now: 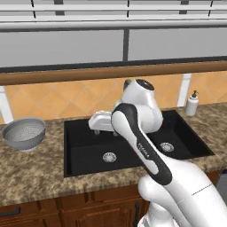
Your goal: Put the colander in the sink, put the banana, tangerine in the colander, and turn on the sink faucet and pour water over the colander.
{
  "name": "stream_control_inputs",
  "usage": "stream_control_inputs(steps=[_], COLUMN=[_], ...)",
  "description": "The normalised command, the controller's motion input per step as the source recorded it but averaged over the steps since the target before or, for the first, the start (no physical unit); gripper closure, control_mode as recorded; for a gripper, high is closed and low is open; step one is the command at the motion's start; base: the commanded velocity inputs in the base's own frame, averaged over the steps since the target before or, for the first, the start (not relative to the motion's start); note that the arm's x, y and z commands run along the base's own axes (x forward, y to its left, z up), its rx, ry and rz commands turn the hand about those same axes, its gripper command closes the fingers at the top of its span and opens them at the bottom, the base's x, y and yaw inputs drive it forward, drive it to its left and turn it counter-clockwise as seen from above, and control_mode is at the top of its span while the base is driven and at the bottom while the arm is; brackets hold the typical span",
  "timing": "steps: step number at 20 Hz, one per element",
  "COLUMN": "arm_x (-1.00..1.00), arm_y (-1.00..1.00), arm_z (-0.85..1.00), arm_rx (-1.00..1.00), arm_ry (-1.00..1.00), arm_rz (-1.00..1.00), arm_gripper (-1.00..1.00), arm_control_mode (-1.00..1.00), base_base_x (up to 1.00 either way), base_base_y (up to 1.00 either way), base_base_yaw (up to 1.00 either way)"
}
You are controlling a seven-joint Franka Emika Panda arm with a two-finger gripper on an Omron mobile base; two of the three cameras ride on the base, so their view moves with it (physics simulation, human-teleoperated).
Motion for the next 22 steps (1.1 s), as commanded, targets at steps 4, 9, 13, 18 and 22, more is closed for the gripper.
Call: stream_control_inputs(steps=[4, 9, 13, 18, 22], arm_x=[0.2, 0.49, 0.99, 0.53, 0.2], arm_y=[1.0, 1.0, 0.8, 0.07, 0.0], arm_z=[-0.01, 0.0, -0.03, -0.04, -0.3], arm_rx=[0.07, 0.1, 0.11, 0.01, 0.0], arm_ry=[0.07, 0.16, 0.33, 0.26, 0.09], arm_rz=[-0.02, -0.05, -0.06, -0.03, 0.0], arm_gripper=[-1.0, -1.0, -1.0, -1.0, -1.0], arm_control_mode=[-1.0, -1.0, -1.0, -1.0, -1.0], base_base_x=[0.0, 0.0, 0.0, 0.0, 0.0], base_base_y=[0.0, 0.0, 0.0, 0.0, 0.0], base_base_yaw=[0.0, 0.0, 0.0, 0.0, 0.0])
